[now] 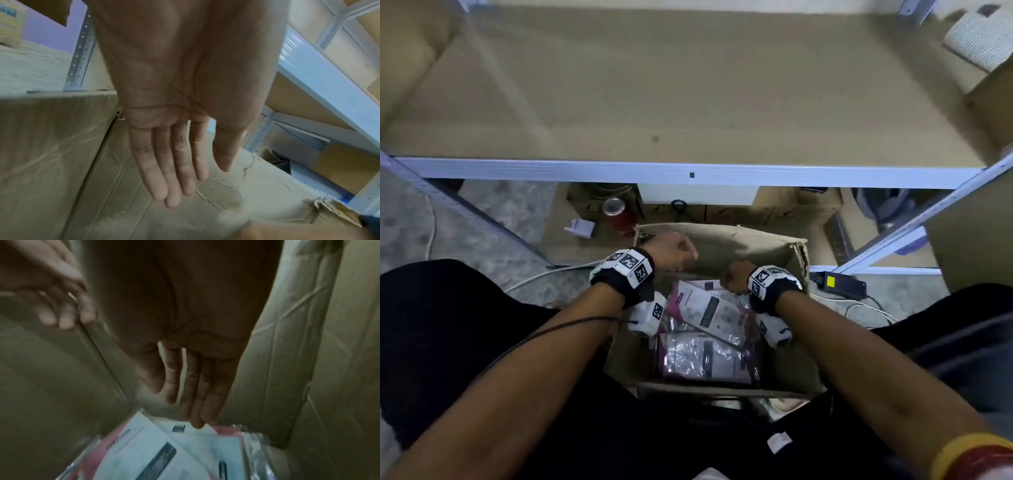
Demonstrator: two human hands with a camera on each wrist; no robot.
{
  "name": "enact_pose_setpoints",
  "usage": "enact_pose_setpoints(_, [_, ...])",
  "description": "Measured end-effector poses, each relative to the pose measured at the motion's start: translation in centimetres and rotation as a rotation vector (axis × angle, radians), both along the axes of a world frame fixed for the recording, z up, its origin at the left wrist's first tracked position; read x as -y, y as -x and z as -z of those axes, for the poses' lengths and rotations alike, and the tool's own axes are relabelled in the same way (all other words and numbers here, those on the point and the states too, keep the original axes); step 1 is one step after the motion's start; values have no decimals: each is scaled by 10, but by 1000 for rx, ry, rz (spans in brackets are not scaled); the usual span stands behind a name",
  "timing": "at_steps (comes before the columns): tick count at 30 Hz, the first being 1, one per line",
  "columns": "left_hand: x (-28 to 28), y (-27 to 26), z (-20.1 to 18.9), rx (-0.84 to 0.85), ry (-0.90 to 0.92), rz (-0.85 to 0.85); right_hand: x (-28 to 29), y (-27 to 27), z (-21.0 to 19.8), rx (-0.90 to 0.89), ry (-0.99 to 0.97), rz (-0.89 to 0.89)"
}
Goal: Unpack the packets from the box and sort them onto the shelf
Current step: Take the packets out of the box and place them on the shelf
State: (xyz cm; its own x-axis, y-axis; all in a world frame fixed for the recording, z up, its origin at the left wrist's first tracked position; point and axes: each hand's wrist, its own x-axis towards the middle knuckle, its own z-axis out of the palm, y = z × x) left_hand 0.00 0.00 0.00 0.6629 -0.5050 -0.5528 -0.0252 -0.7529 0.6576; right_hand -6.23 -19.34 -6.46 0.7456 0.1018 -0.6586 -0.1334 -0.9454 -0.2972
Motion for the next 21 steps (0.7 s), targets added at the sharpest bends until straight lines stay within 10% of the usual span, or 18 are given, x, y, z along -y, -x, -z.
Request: enact_pose_setpoints(21, [-19, -2, 23, -48, 16, -134, -25, 32, 88, 11, 20, 183])
